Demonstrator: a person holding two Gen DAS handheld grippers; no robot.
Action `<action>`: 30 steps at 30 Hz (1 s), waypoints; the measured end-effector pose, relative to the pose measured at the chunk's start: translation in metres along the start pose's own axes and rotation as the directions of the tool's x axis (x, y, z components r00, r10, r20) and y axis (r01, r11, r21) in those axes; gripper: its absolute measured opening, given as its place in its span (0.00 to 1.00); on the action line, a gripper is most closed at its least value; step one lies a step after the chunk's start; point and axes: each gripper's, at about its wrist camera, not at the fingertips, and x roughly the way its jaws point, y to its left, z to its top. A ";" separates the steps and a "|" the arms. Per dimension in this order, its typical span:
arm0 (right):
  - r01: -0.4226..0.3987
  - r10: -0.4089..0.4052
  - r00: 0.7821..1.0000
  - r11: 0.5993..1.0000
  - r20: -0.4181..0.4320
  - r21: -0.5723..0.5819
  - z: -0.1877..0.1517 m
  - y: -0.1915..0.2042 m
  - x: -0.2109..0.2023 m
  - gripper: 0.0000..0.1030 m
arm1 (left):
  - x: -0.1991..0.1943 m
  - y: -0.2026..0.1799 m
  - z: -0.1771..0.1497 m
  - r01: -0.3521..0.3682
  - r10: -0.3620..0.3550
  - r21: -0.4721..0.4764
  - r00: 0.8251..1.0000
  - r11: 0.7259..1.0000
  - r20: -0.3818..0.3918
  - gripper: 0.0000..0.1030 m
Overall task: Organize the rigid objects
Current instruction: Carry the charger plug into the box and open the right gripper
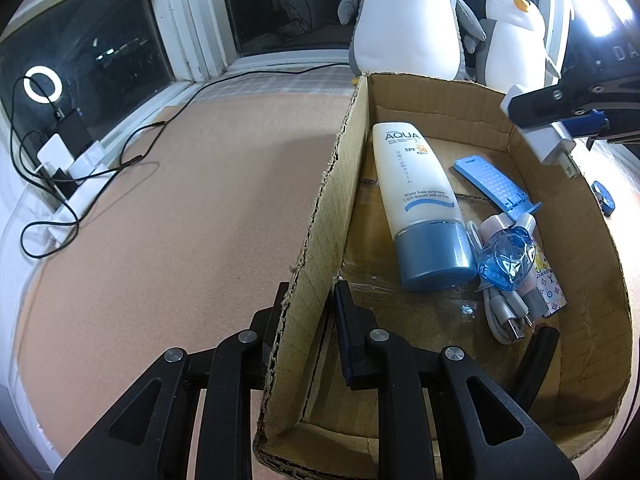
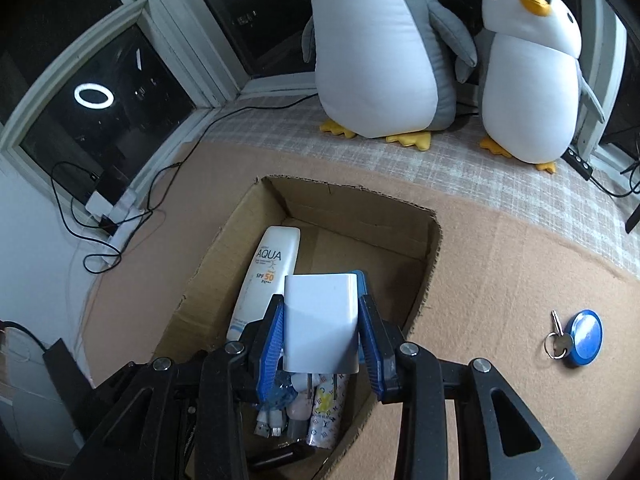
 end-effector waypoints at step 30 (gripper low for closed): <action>0.049 -0.047 0.998 0.997 0.040 -0.051 -0.001 0.010 0.013 0.52 | 0.001 0.000 -0.001 0.001 -0.001 -0.002 1.000 1.000 0.002 0.17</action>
